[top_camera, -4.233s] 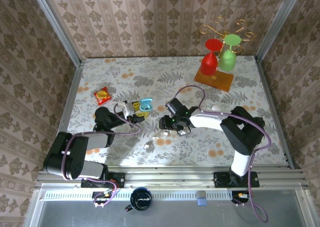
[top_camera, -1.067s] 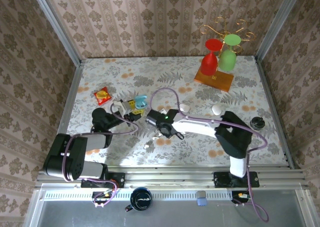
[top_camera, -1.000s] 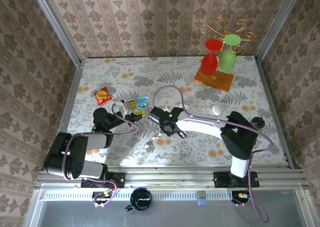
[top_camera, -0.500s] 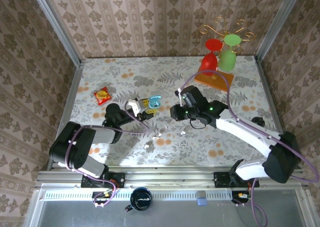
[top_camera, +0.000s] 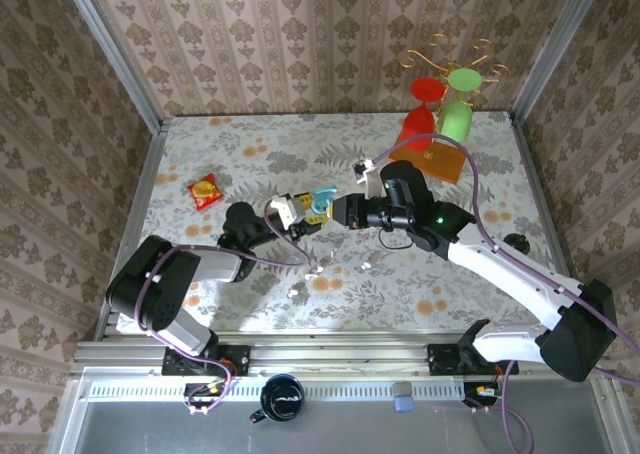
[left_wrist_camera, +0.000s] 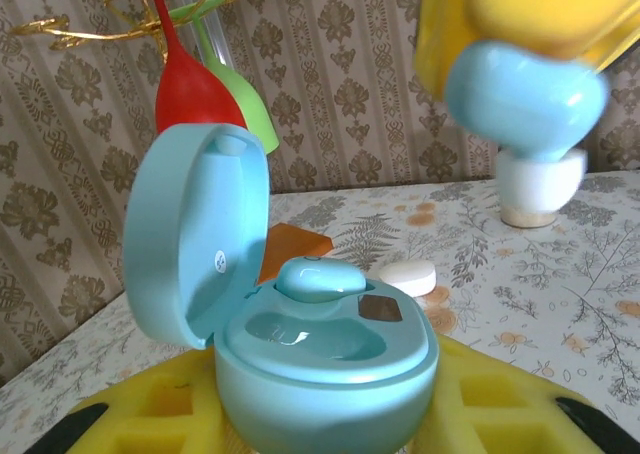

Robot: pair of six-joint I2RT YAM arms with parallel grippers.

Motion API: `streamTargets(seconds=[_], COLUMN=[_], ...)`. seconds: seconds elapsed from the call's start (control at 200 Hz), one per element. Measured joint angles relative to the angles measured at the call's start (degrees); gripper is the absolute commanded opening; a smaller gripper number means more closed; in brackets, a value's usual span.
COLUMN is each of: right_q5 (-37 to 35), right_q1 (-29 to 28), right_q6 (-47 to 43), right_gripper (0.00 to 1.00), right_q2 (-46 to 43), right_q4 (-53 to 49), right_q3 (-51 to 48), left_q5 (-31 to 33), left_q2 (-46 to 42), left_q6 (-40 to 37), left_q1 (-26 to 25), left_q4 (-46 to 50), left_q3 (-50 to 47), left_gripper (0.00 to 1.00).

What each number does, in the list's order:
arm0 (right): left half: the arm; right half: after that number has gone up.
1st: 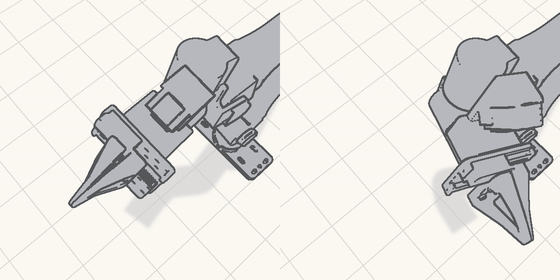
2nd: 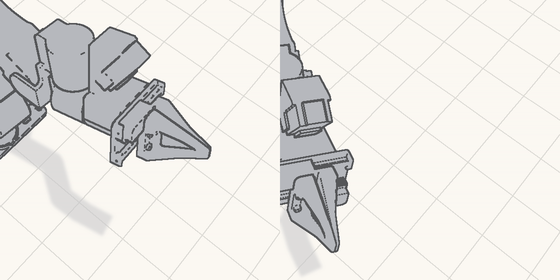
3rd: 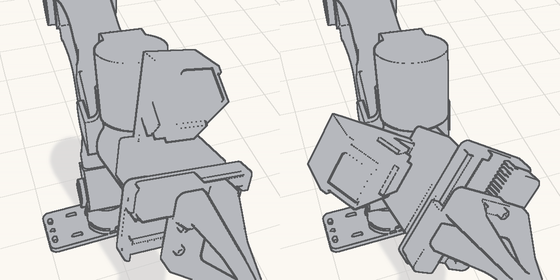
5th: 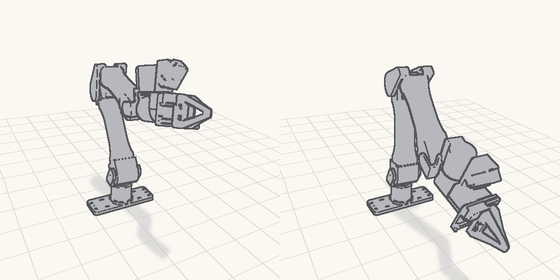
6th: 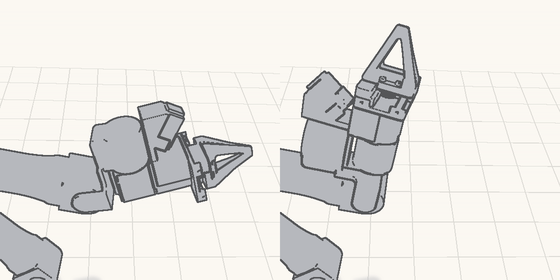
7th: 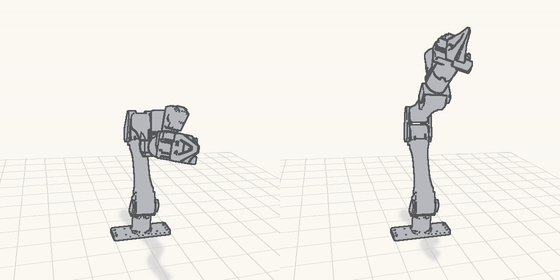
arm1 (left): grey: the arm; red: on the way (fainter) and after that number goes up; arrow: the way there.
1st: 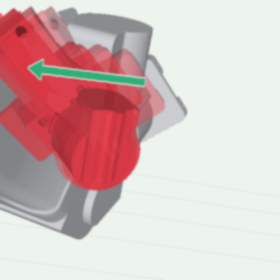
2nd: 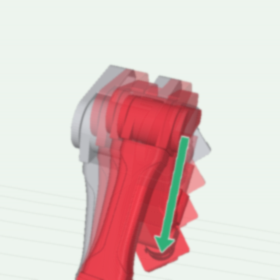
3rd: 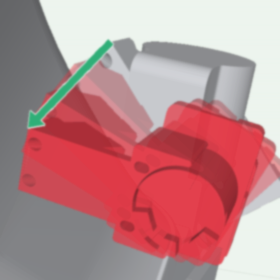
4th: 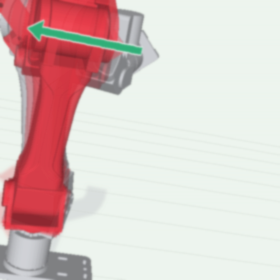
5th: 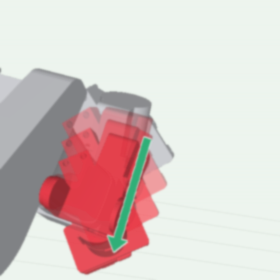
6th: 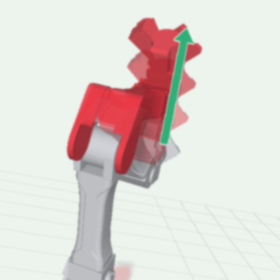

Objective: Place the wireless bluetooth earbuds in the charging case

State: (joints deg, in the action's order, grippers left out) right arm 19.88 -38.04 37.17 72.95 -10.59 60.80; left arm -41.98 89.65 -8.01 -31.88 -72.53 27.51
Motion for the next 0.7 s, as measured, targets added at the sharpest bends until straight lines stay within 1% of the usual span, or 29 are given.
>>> streamTargets(seconds=[0.28,0.7], right_q5=[0.35,0.33], right_q1=[0.37,1.53], right_q6=[0.61,2.60], right_gripper=[0.19,0.19], right_q2=[2.03,4.33], right_q4=[1.77,5.64], right_q3=[0.00,-0.46], left_q5=[-0.17,-0.50], left_q2=[0.00,0.00], left_q6=[-0.24,-0.24], left_q1=[-1.44,-1.90], left_q4=[0.04,0.04], left_q3=[0.02,0.28], left_gripper=[0.34,0.34])
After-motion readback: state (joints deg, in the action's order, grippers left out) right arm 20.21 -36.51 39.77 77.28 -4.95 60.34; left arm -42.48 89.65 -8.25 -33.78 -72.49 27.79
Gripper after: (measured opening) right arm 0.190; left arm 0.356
